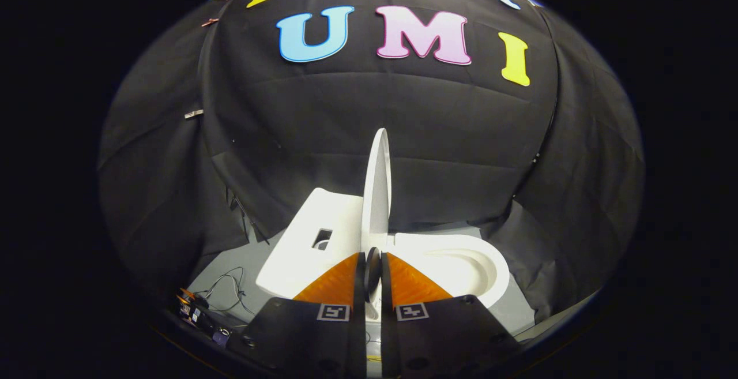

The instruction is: Open the toilet lid.

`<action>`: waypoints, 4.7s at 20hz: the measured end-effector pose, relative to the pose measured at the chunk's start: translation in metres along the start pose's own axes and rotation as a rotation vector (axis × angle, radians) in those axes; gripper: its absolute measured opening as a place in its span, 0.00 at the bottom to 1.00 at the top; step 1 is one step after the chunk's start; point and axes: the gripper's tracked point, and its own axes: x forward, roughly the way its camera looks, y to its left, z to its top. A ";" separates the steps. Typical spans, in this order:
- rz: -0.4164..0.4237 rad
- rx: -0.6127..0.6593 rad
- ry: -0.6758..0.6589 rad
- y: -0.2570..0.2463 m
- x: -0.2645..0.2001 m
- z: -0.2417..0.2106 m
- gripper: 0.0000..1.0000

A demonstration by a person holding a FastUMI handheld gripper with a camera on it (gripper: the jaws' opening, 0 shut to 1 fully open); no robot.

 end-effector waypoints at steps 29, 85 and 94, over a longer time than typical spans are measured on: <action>0.177 -0.046 -0.218 0.046 -0.086 0.040 0.99; -0.202 0.076 -0.711 -0.271 -0.306 0.103 0.98; -0.197 0.070 -0.703 -0.267 -0.303 0.100 0.98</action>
